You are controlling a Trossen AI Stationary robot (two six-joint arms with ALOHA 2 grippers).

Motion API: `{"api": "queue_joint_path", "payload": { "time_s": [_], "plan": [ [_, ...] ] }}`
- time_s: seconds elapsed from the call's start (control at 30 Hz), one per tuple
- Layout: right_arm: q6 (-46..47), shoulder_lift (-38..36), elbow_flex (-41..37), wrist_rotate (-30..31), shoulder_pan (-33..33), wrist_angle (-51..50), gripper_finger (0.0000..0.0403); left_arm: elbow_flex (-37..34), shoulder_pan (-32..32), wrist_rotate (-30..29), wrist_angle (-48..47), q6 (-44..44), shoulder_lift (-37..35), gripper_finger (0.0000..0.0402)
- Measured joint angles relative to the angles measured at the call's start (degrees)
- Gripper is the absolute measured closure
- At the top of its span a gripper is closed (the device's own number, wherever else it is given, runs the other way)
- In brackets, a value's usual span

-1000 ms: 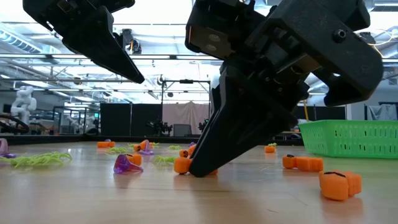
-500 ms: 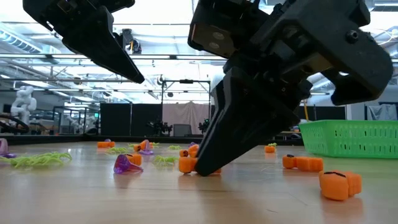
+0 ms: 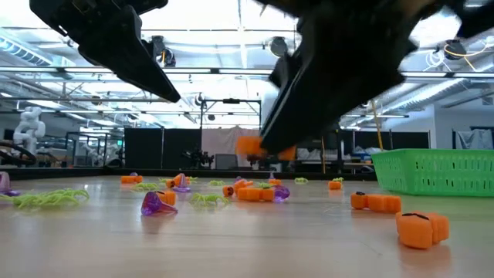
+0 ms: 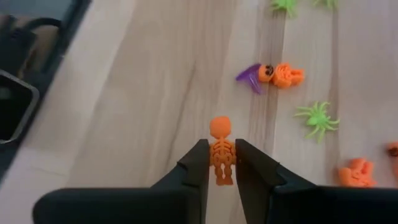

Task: Sort Halloween decoration
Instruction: Put the orange skeleton toy into the green bin

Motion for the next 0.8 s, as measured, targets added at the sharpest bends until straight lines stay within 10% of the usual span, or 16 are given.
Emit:
{"api": "queue_joint_path", "payload": {
  "time_s": [0.8],
  "plan": [
    [-5.59,-6.95,-4.68,8.81,5.14,6.97,0.0353,0.02,-0.04,-0.02,1.12,0.03,0.0,0.0178]
  ]
}}
